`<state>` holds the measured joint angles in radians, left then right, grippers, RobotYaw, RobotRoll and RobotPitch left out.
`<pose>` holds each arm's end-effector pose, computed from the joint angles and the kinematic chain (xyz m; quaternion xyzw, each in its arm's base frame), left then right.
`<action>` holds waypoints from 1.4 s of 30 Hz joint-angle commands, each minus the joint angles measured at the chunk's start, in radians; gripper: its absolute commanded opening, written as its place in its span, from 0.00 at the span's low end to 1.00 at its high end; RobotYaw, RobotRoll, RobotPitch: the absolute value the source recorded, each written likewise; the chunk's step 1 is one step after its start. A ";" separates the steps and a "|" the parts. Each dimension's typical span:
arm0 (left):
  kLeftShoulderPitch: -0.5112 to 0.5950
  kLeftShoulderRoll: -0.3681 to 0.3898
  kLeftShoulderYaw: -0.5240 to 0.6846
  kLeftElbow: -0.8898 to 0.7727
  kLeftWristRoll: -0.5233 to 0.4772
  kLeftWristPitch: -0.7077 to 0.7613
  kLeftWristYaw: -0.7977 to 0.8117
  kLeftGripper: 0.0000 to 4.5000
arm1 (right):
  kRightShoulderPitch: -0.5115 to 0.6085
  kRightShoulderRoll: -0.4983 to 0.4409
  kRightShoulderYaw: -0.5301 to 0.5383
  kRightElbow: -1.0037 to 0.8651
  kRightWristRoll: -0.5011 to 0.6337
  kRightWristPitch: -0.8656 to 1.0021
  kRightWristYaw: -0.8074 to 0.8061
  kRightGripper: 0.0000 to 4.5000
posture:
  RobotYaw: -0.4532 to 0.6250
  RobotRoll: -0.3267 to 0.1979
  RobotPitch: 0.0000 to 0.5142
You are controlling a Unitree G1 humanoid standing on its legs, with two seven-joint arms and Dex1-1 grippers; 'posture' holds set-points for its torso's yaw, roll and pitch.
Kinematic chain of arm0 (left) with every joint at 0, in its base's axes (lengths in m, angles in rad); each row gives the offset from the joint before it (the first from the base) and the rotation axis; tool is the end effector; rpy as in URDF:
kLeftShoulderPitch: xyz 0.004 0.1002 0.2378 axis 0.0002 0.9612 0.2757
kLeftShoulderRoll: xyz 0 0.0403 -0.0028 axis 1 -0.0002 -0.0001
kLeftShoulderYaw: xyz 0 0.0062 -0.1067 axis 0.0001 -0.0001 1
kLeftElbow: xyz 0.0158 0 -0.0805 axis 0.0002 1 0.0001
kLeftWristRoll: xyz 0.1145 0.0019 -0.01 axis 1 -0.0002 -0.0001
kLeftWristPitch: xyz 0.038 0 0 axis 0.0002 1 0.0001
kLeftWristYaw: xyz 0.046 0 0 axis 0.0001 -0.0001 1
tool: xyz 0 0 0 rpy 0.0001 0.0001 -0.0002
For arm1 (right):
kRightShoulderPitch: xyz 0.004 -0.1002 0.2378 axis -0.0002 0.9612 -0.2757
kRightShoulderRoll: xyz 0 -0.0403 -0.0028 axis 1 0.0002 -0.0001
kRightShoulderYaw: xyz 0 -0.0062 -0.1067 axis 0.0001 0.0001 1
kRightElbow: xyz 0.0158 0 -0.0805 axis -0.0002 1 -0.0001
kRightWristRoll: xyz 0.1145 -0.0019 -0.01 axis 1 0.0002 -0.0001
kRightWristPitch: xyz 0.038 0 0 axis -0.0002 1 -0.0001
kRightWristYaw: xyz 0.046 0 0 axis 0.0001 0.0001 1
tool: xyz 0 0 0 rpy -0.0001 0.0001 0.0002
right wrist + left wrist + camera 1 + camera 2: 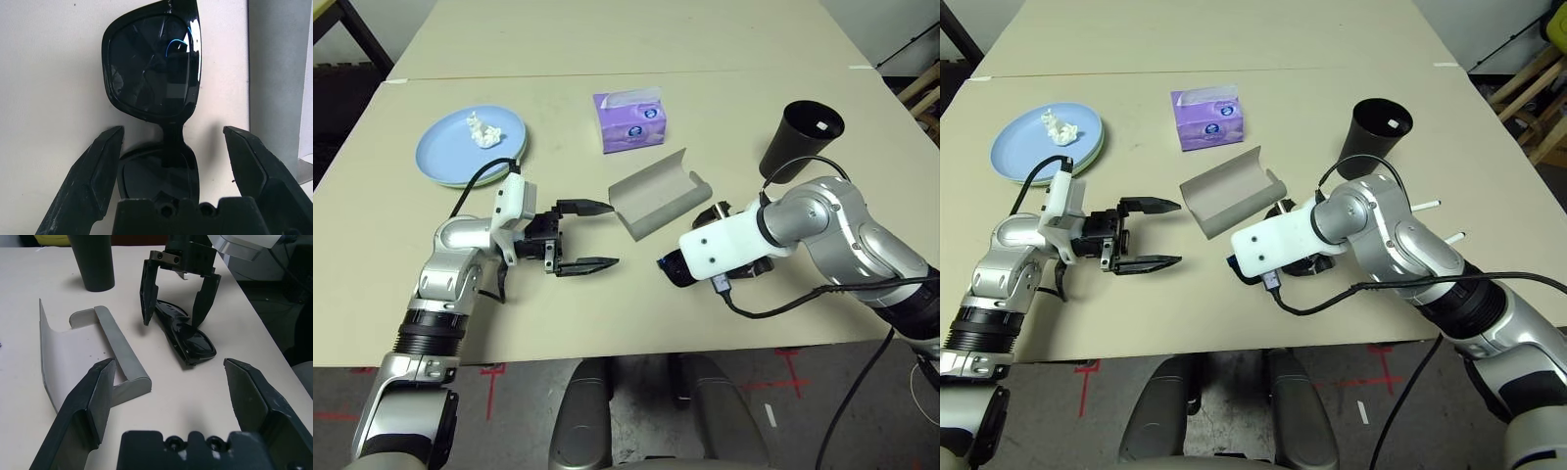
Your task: Organize and tidy the items on the table.
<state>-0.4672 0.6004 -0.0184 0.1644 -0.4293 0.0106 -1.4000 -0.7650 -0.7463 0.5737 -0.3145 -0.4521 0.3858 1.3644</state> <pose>0.2954 0.2409 0.1622 0.1570 -0.0602 -0.6444 0.7459 0.2685 -0.1207 0.2288 -0.6424 0.1325 0.5291 0.5384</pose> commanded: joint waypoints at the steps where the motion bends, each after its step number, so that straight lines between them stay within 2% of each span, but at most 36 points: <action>1: 0.013 0.005 -0.006 -0.030 -0.002 -0.003 -0.005 0.99 | -0.002 0.015 0.004 0.007 -0.010 -0.007 -0.004 1.00 | 0.57 0.62 0.47; 21: 0.034 0.019 -0.013 -0.049 0.010 -0.001 -0.002 0.99 | -0.045 0.031 0.002 0.048 -0.027 -0.036 0.008 1.00 | 0.58 0.62 0.47; 42: 0.036 0.026 -0.019 -0.045 0.017 -0.003 -0.006 0.99 | -0.023 -0.002 -0.011 0.071 -0.010 -0.192 0.044 1.00 | 0.59 0.62 0.46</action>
<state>-0.4516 0.6142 -0.0207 0.1336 -0.4266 0.0106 -1.3982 -0.8052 -0.7401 0.5733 -0.2443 -0.4691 0.2054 1.4058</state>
